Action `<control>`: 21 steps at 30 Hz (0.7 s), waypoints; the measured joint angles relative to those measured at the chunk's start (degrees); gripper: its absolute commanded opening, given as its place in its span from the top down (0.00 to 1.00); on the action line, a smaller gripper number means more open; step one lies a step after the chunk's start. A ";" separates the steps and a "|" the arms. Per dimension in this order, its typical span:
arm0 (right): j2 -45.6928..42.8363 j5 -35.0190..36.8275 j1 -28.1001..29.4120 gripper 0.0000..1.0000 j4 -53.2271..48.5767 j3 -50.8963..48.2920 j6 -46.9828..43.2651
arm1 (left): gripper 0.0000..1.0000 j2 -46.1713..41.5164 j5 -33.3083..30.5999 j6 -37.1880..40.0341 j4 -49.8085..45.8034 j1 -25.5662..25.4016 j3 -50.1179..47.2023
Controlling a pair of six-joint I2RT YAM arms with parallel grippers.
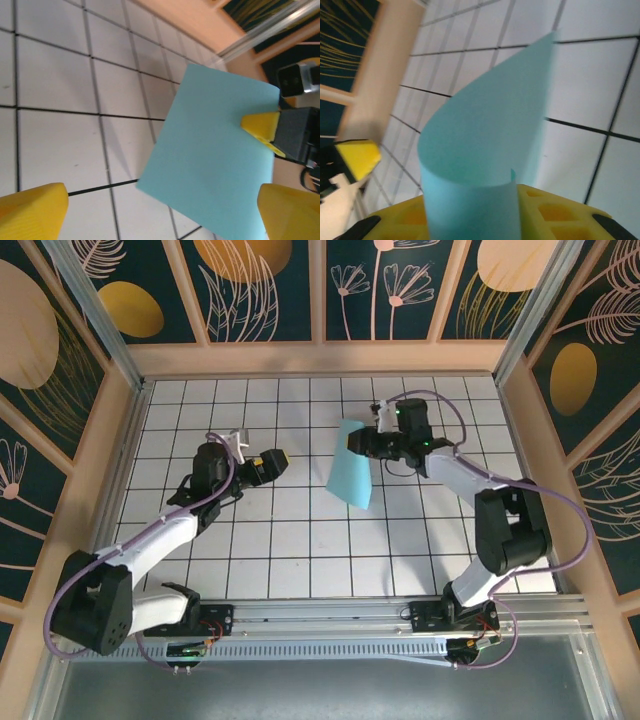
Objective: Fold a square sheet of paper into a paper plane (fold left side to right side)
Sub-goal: Pick up the square sheet of paper from the center of the table.
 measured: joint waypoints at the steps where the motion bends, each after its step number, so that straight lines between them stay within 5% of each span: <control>1: -1.05 -1.75 -0.46 0.69 1.07 -0.26 0.72 | 0.02 -0.83 1.05 -0.02 0.59 0.02 -0.04; 7: -4.96 -9.81 -2.38 0.78 7.93 -1.20 5.79 | 0.02 -3.08 4.83 -0.07 3.23 0.11 -0.04; 21: -5.35 -15.78 -2.47 0.79 8.98 -1.25 7.10 | 0.01 -3.21 6.95 -0.90 3.58 0.50 -0.02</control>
